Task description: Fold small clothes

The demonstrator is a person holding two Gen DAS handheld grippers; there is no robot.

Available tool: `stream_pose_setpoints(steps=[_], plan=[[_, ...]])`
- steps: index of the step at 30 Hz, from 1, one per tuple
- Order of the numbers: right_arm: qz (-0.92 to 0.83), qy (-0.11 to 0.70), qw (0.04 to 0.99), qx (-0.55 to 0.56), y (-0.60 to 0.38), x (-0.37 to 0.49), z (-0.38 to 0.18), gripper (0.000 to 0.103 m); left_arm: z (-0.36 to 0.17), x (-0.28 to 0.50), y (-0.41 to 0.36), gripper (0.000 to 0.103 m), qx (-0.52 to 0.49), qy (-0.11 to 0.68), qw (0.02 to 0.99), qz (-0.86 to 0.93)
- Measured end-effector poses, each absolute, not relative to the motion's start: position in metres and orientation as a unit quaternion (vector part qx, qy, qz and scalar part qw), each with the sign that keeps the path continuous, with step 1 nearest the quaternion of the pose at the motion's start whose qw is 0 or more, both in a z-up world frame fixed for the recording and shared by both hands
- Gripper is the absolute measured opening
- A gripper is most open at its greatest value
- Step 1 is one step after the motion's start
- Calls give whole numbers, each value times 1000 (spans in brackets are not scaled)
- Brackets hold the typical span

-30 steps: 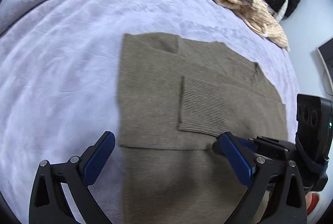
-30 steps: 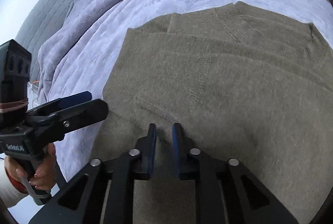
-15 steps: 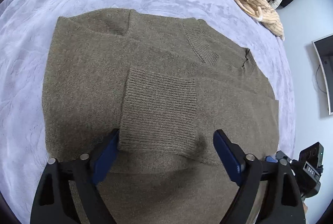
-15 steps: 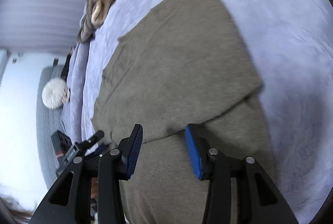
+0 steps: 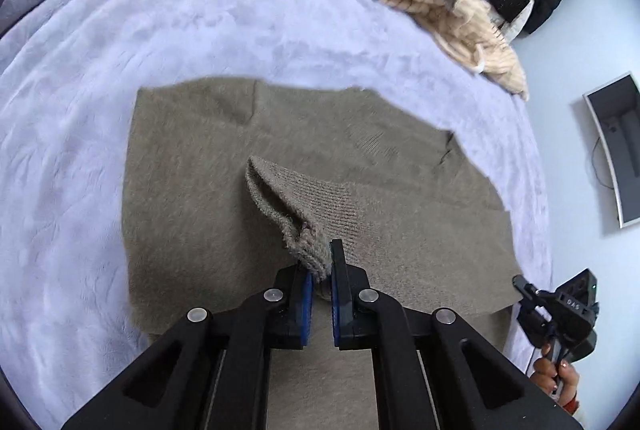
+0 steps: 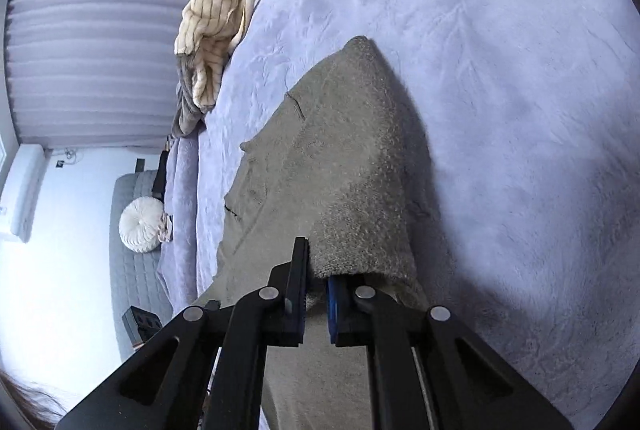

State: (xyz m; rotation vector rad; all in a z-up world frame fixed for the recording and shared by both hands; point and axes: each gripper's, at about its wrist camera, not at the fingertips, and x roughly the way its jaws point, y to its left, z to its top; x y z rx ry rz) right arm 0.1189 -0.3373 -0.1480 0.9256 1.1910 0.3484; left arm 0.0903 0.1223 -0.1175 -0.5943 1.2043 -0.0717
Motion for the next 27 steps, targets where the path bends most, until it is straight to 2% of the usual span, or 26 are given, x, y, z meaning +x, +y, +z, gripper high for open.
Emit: stream_pose_setpoints(steps=[3,6,22,24,26,27], plan=[[131,567,722,373,-336,117,-166,9,-146,85,117,9,-241,592,769,-12],[123,570,716,384,-351,110,-182,5,-145,74,115,9,-231,583,779,-16],[110,576,747,313,-361,95,-137,11,-117,60,93,9,-93,602,792,40],[107,574,750,311,-362,97,-135,19,-117,59,93,9,-104,604,789,35],[103,575,751,307,-362,100,-135,50,-118,62,91,9,-112,606,787,39],[104,573,752,307,-361,102,-135,54,-119,61,92,9,-115,607,785,43]])
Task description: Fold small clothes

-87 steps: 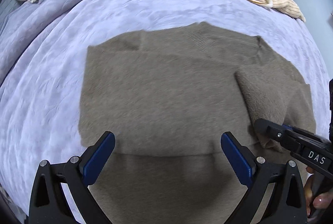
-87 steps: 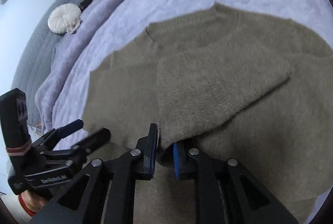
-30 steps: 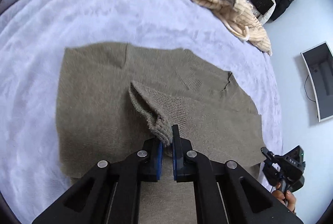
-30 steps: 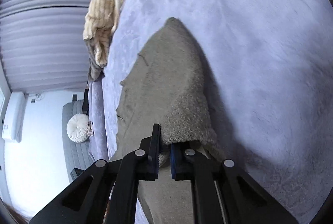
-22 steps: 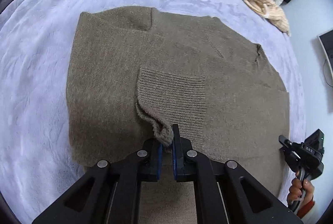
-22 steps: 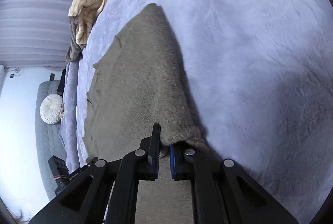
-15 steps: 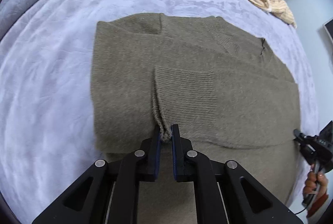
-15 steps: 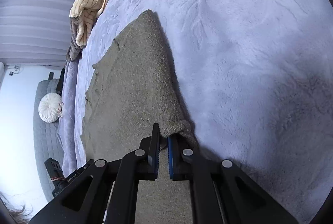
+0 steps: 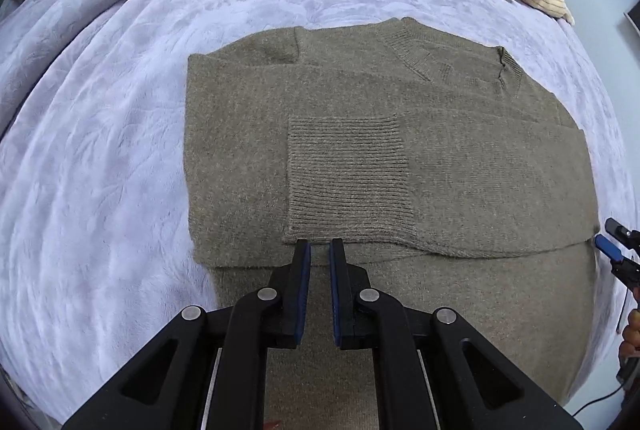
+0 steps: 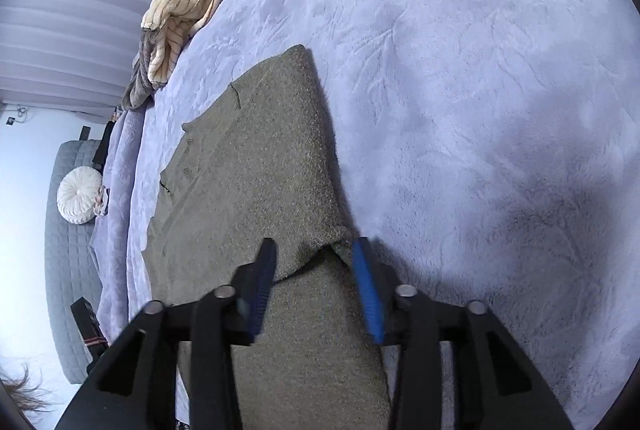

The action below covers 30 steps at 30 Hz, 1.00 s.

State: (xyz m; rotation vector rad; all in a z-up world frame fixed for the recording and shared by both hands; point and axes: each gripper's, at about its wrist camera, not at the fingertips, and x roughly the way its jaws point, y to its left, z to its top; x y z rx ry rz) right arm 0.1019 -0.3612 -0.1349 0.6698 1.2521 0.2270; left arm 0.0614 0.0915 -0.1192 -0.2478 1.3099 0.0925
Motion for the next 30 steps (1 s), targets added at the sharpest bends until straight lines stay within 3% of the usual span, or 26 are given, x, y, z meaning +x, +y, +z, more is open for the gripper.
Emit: stream_pose_setpoints(steps=[3,4,5,6,16,18,19,25,30], plan=[[109,575,754,297,-357,108,-135,55,-123,60,95,11,-121,610,781,53],[110,576,755,294,-355,111,-135,55,-123,59,96,21,-122,610,781,55],[113,577,755,291,-353,113,-135,55,-123,56,97,73,-124,610,781,55],[115,578,755,287,-351,116,-136,55,-123,55,99,100,-123,612,778,63],[112,606,741,268,-342,129,-152,53,-126,59,109,101,-132,609,777,84],[111,613,742,247,-339,130,-150,22,-130,57,116,95,-152,616,768,87],[117,614,744,237,-337,130,-147,17,-130,57,118,92,-156,617,767,79],[113,616,760,174,-336,130,-146,17,-130,47,113,90,-134,622,768,78],[97,615,759,193,-342,126,-151,18,-132,35,107,90,-115,636,759,80]])
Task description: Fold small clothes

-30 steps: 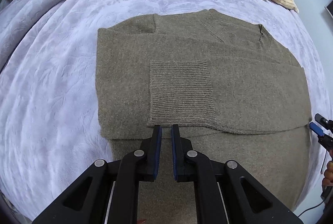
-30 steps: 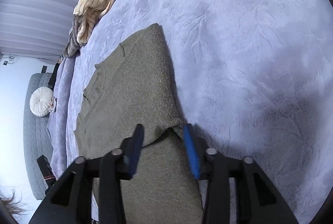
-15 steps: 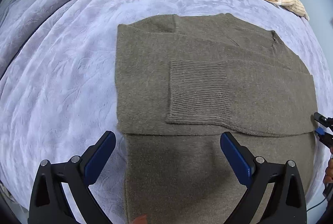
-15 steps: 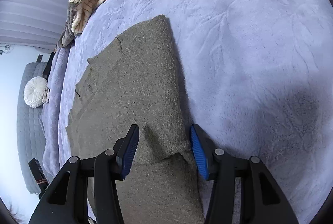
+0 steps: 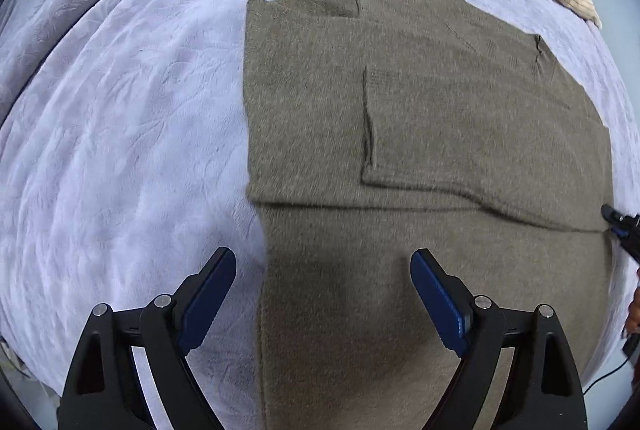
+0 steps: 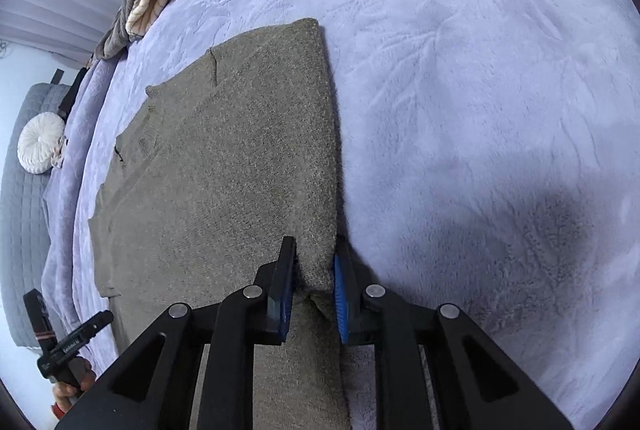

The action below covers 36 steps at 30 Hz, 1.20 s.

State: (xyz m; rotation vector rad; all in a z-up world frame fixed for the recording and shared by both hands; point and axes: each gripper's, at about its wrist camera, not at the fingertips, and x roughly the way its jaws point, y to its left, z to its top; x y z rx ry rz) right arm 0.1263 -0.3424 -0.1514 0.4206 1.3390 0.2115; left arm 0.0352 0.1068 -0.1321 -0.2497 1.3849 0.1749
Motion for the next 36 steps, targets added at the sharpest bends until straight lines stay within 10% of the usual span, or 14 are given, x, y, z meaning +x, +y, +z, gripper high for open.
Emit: stream_pose_setpoints(steps=[8,36], plan=[[78,623,755,189,-350,98,-122,43,-123,9,95,90,-97,660,741,72],[255,689,656,174,-297,26,-113,51,-67,-47,-77,90,-97,695,709,71]])
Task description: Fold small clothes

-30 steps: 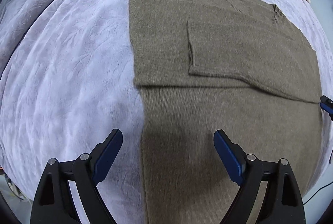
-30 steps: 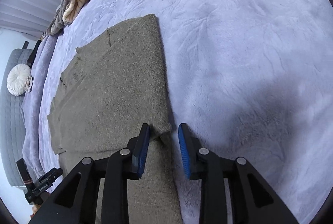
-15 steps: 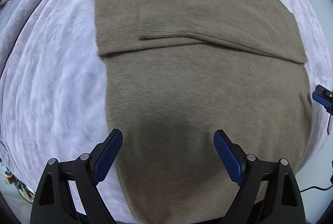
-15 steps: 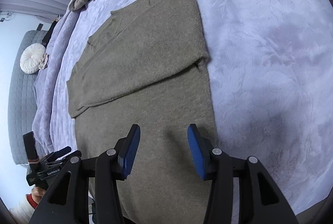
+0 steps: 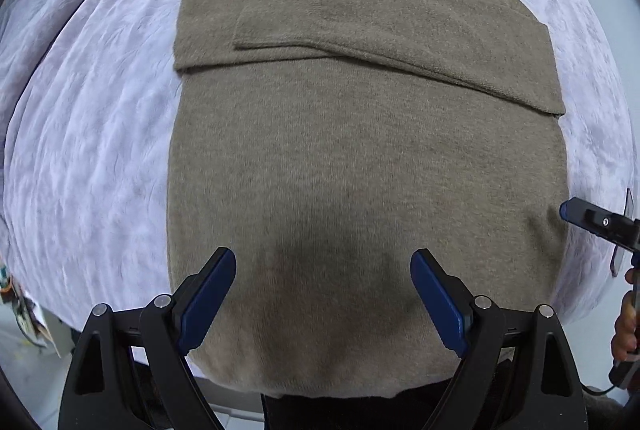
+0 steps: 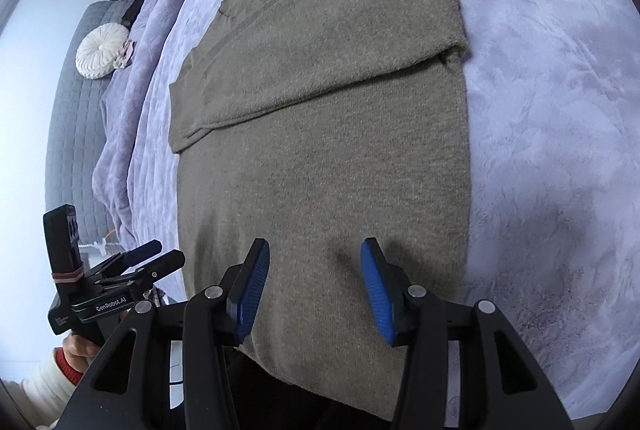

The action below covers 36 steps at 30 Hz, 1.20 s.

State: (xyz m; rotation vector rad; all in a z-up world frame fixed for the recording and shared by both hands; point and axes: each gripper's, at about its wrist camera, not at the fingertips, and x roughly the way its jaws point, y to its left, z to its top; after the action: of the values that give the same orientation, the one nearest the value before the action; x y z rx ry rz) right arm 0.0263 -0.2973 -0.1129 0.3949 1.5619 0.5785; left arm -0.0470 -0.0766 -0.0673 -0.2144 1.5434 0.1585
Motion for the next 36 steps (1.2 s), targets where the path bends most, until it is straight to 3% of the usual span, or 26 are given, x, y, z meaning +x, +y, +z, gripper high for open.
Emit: stream_pose_setpoints(steps=[9,19,25,36], plan=[[248,695,649,184,-302,1,-114,52,-62,-86,-69,90,-88,697,707,76],[183,711,654,182,-322,-64,-132,52,-68,-145,0,90,-100,695,711,28],[156,712,649,218,-338,-104,-143,52,-92,-192,10,90,-120,708,695,0],[168,735,635,171,-336,-145,-173,52,-147,-221,24,90,-134,721,679,-22]])
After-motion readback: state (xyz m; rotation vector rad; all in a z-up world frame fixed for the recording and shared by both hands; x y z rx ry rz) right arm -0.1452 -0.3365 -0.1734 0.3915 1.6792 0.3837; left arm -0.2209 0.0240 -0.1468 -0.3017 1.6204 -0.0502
